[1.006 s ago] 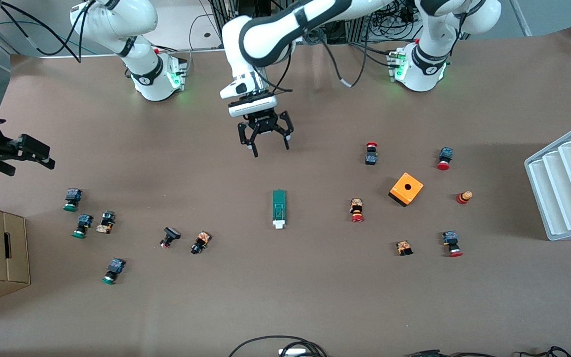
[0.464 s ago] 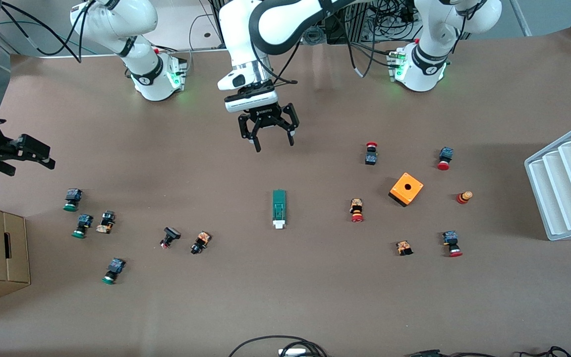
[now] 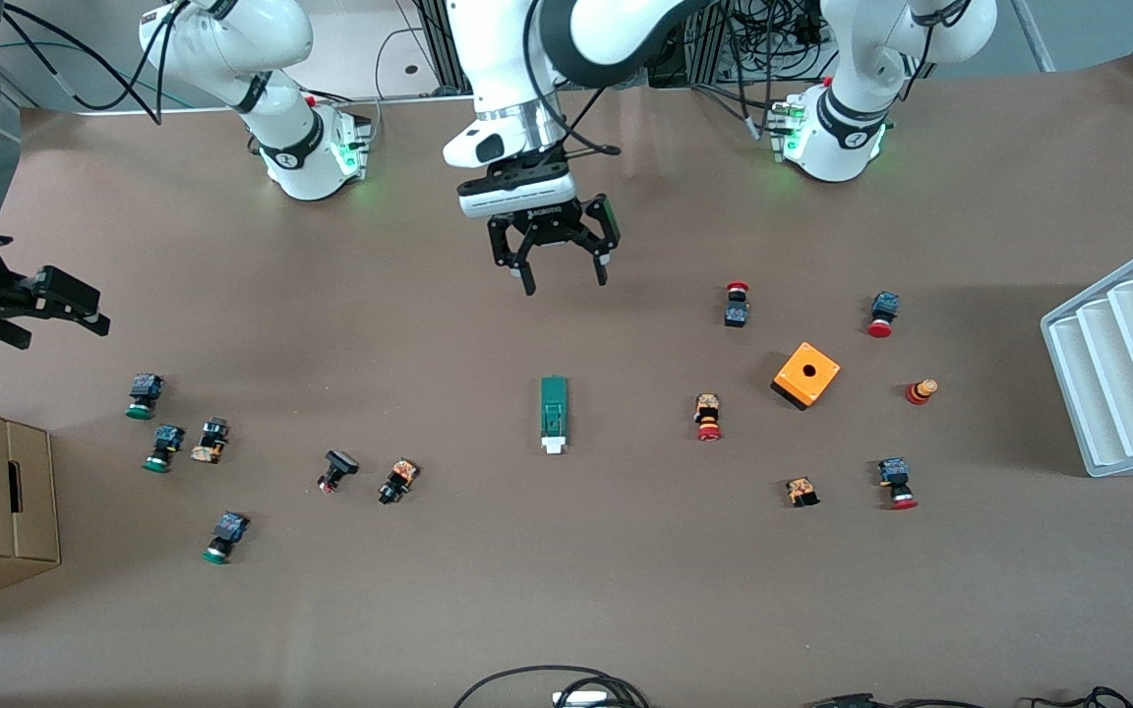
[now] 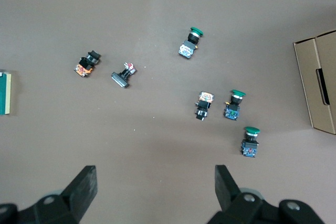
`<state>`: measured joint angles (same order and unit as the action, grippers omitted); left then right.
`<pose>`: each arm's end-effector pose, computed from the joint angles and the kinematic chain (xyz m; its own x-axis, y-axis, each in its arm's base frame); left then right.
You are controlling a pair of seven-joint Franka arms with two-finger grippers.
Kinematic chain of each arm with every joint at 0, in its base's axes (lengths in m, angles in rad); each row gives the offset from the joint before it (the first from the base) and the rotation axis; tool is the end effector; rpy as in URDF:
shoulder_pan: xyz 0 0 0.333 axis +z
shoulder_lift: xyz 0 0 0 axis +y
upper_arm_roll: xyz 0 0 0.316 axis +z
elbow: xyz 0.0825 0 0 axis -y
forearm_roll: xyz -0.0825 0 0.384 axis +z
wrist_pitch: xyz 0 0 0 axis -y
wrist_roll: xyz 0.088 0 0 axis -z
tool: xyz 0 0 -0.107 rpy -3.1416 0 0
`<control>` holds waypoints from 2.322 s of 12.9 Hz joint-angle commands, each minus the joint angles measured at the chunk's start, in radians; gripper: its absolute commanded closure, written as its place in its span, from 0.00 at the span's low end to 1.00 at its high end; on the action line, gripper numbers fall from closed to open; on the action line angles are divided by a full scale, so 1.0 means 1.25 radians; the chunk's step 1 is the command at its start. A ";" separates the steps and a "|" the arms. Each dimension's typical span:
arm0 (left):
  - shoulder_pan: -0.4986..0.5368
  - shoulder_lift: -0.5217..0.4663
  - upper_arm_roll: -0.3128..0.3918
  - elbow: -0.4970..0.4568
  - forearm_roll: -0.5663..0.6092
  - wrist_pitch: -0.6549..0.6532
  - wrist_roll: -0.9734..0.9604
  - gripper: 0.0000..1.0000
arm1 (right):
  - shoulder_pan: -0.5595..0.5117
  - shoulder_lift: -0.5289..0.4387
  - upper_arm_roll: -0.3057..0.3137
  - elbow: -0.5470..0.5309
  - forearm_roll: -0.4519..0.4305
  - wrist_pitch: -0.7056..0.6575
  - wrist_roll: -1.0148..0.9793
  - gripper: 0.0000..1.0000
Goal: Close load switch with both arms
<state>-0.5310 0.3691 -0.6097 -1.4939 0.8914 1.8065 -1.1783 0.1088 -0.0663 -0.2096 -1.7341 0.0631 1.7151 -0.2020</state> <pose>0.3881 -0.5468 0.5081 0.8117 -0.1975 0.5496 -0.0508 -0.9614 -0.2706 0.5424 -0.0523 0.5954 0.9940 0.0914 0.0598 0.0953 -0.9933 -0.0658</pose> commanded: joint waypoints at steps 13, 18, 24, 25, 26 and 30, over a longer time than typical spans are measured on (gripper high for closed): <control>0.157 -0.147 0.247 0.100 -0.508 0.008 0.594 0.00 | 0.003 -0.012 0.001 -0.009 -0.020 0.005 -0.008 0.00; 0.194 -0.171 0.378 0.102 -0.631 -0.014 0.714 0.00 | 0.003 -0.012 0.001 -0.009 -0.020 0.005 -0.008 0.00; 0.269 -0.181 0.490 0.102 -0.728 -0.088 0.796 0.00 | 0.003 -0.012 0.001 -0.009 -0.020 0.005 -0.008 0.00; 0.307 -0.181 0.490 0.100 -0.730 -0.096 0.808 0.00 | 0.003 -0.012 0.001 -0.009 -0.020 0.005 -0.010 0.00; 0.334 -0.180 0.490 0.102 -0.733 -0.114 0.806 0.00 | 0.003 -0.013 0.001 -0.012 -0.020 0.004 -0.010 0.00; 0.404 -0.176 0.490 0.102 -0.756 -0.166 0.803 0.00 | 0.001 -0.014 0.002 -0.014 -0.020 0.005 -0.010 0.00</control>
<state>-0.0541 0.1609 0.0120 -1.3597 -0.0359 1.6291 -0.1820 0.1090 -0.0668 -0.2092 -1.7341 0.0629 1.7145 -0.2033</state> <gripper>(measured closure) 0.000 0.000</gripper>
